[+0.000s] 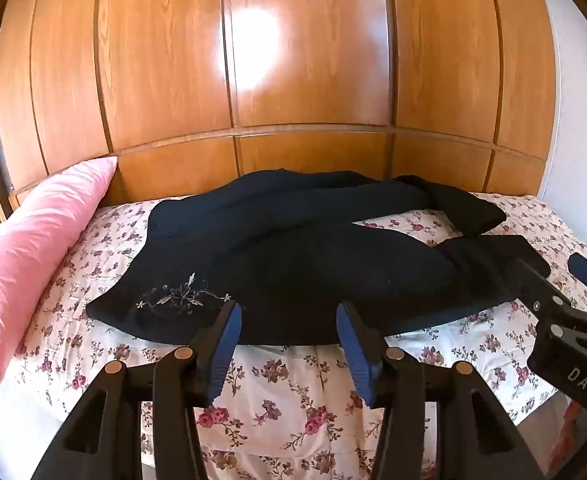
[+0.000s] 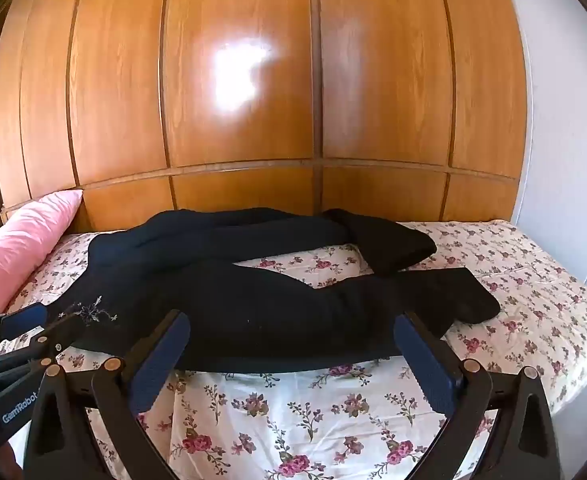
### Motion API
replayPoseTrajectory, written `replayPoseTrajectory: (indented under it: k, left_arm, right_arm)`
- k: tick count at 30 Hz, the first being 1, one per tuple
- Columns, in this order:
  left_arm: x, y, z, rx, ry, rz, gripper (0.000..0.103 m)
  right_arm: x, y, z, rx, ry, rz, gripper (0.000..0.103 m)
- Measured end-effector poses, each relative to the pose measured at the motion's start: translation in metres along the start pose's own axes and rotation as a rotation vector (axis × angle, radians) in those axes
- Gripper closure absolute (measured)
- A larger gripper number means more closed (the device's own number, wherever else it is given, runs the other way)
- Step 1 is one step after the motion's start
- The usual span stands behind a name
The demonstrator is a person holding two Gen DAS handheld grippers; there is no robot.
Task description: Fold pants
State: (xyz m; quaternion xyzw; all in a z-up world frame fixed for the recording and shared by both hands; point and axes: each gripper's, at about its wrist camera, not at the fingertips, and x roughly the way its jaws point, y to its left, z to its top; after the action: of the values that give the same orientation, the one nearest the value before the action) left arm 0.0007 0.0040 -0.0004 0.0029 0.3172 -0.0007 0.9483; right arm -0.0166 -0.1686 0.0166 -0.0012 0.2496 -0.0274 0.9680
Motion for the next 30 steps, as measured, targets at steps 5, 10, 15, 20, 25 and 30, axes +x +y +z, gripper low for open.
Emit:
replayPoseTrajectory:
  k: [5, 10, 15, 20, 25, 30]
  left_arm:
    - [-0.0004, 0.0006, 0.0024, 0.015, 0.003, 0.003, 0.052]
    - [0.0031, 0.0030, -0.0011, -0.025, 0.007, -0.016, 0.052]
    - [0.0017, 0.0010, -0.0012, -0.023, 0.000, -0.022, 0.052]
    - [0.0007, 0.0010, -0.0011, -0.022, -0.004, -0.026, 0.052]
    - [0.0026, 0.0014, -0.0012, -0.025, 0.003, -0.030, 0.052]
    - [0.0026, 0.0017, -0.0026, -0.024, 0.002, -0.039, 0.052]
  right_arm:
    - [0.0048, -0.0010, 0.0003, 0.003, 0.032, 0.009, 0.000]
    - [0.0045, -0.0049, -0.0078, 0.013, 0.021, -0.002, 0.000]
    - [0.0068, -0.0033, -0.0064, 0.016, 0.029, 0.005, 0.000]
    - [0.0089, -0.0006, -0.0032, 0.018, 0.028, 0.003, 0.000]
    - [0.0096, 0.0000, -0.0035, 0.017, 0.035, 0.005, 0.000]
    - [0.0090, 0.0015, -0.0043, 0.016, 0.036, 0.003, 0.000]
